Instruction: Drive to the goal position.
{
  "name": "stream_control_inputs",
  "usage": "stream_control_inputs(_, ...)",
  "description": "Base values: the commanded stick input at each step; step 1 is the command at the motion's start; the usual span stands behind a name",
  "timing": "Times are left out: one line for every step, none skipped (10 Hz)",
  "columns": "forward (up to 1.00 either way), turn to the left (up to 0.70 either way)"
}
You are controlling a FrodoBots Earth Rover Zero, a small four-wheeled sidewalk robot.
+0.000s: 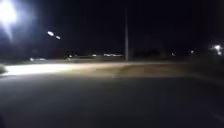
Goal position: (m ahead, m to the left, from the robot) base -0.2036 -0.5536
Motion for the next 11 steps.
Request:
stream_control_inputs(0.70,0.00)
stream_control_inputs(0.70,0.00)
stream_control_inputs(0.70,0.00)
stream_control_inputs(0.70,0.00)
stream_control_inputs(0.70,0.00)
stream_control_inputs(0.70,0.00)
stream_control_inputs(0.70,0.00)
stream_control_inputs(0.70,0.00)
stream_control_inputs(0.70,0.00)
stream_control_inputs(0.70,0.00)
stream_control_inputs(0.70,0.00)
